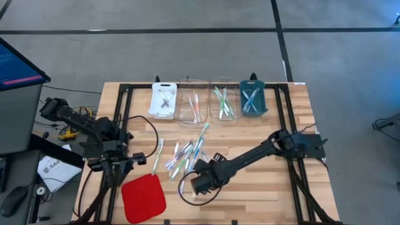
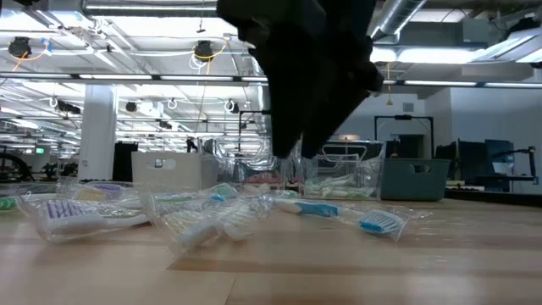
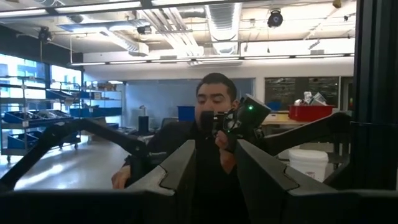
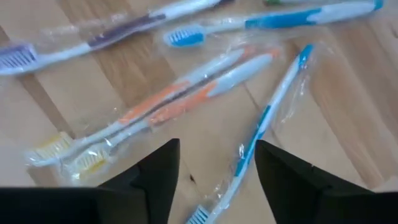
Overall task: Pick & Place Toothbrushes
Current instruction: Put the blue toothbrush into the blue bin
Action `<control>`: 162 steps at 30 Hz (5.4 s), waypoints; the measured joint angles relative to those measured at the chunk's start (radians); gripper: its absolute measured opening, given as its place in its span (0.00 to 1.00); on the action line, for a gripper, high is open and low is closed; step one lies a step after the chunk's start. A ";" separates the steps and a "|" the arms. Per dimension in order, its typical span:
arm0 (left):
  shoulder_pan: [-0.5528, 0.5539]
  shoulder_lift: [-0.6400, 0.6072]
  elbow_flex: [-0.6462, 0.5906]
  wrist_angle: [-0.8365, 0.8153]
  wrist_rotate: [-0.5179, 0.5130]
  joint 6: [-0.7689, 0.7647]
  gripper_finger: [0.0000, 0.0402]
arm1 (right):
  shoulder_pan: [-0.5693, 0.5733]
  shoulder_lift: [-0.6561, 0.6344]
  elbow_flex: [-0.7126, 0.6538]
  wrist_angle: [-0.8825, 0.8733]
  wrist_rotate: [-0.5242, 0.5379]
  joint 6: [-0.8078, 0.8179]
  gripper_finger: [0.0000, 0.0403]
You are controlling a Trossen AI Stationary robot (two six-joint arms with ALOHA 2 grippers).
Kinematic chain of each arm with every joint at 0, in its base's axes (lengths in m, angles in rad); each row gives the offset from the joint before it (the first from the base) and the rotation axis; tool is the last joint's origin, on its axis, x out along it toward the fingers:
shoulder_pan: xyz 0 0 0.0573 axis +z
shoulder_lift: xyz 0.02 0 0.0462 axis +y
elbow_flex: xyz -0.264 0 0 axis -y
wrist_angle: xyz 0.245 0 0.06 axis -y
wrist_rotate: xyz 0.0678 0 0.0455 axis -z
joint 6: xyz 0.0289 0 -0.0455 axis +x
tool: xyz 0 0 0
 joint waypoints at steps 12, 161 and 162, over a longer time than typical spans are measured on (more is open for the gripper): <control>0.000 0.000 0.000 0.000 -0.004 0.001 0.27 | -0.076 0.001 -0.165 0.124 -0.112 -0.037 0.43; 0.002 0.001 0.000 -0.018 -0.062 0.028 0.27 | -1.264 -0.543 -0.795 0.507 -0.109 -0.668 0.00; 0.002 0.001 0.000 -0.018 -0.061 0.028 0.27 | -1.264 -0.530 -0.795 0.512 -0.112 -0.668 0.01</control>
